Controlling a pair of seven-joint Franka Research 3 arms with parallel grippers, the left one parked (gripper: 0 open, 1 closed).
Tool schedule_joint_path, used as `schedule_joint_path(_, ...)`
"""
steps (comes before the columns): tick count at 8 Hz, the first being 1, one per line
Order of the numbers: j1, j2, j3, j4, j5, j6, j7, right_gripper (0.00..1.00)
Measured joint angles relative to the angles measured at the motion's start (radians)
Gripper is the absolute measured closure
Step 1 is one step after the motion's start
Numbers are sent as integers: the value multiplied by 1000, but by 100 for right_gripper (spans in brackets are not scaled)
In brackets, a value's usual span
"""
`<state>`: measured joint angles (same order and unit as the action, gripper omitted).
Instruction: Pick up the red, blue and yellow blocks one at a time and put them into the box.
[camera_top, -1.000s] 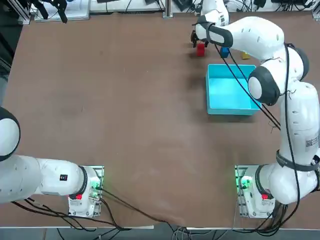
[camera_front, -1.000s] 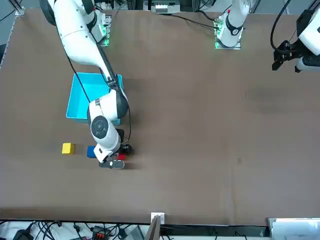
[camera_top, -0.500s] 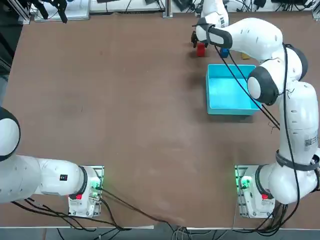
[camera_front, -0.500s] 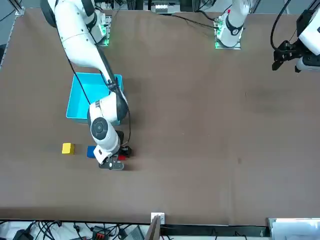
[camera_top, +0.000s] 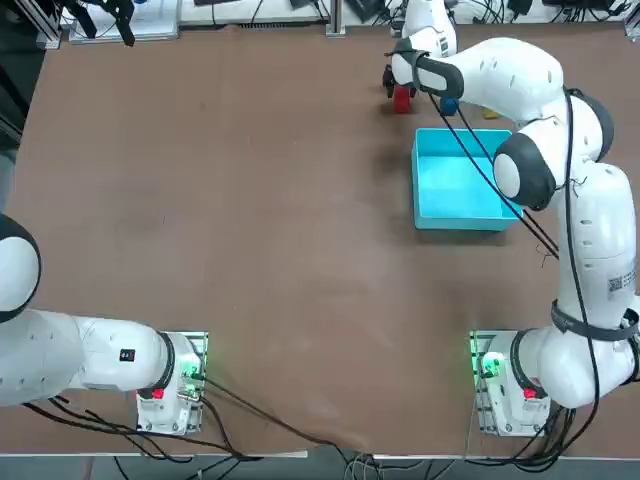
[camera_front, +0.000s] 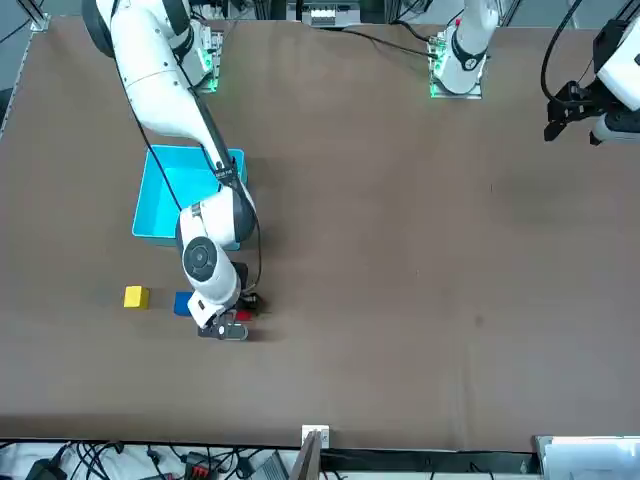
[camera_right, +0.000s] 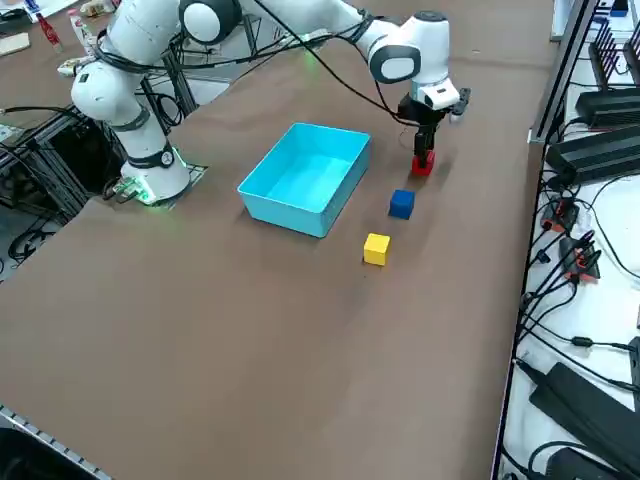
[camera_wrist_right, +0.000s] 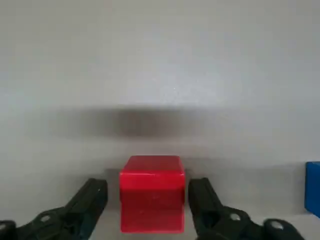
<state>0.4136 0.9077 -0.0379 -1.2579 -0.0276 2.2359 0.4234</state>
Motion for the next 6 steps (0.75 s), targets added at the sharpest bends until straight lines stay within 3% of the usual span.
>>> schedule_joint_path(3,-1,9,-2,0,-1,4,4,13)
schedule_joint_path(4,-2,8,-2,1,-1,5,13,30)
schedule_joint_path(6,-3,7,-2,5,-1,6,27,31)
